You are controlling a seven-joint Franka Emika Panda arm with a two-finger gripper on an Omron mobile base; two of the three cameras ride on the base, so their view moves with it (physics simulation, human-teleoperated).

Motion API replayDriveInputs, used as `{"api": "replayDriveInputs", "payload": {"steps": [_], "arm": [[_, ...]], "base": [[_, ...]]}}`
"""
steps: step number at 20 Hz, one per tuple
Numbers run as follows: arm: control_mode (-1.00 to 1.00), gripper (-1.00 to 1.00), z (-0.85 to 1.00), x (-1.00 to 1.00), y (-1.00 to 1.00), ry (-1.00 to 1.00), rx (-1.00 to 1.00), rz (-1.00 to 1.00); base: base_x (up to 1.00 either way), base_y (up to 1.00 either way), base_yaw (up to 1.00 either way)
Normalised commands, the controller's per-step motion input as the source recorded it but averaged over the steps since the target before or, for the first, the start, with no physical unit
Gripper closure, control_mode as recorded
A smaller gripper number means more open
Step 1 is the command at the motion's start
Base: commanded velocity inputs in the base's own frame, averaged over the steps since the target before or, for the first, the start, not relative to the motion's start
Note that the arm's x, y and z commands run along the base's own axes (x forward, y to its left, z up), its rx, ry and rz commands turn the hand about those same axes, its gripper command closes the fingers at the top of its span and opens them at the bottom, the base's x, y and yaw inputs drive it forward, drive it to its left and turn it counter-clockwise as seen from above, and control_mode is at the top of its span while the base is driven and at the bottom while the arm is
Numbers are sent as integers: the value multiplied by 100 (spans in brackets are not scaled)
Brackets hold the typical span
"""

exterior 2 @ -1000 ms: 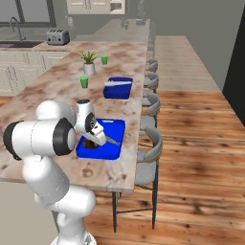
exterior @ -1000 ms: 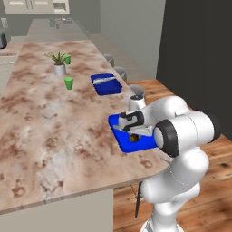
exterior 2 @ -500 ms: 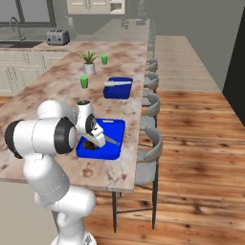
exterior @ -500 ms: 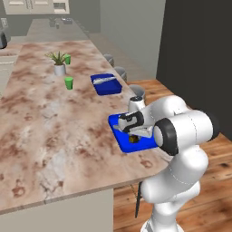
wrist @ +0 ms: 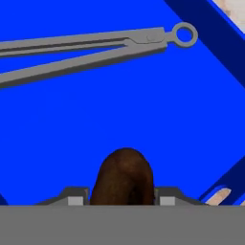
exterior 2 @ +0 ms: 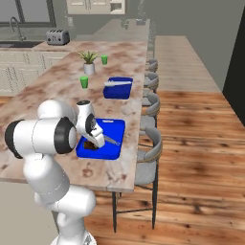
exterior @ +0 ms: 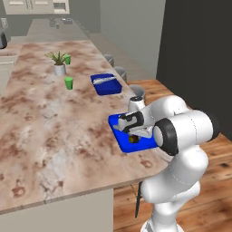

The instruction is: Gather the eggplant and sweet potato from the fridge and place them on a tray on the dining counter. Then gather the steak and chicken drumstick from the fridge and place them on the other tray.

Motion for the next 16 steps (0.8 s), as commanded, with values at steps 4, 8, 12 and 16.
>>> {"api": "replayDriveInputs", "payload": {"steps": [4, 8, 12, 16], "arm": [[-100, -100, 17, -7, 0, -3, 4, 0], [-100, -100, 24, 0, 0, -3, 4, 0], [-100, -100, 53, -21, 0, -5, 7, 0], [-100, -100, 48, -63, -6, -8, 9, 0]], "base": [[0, 0, 0], [0, 0, 0], [0, 0, 0], [0, 0, 0]]}}
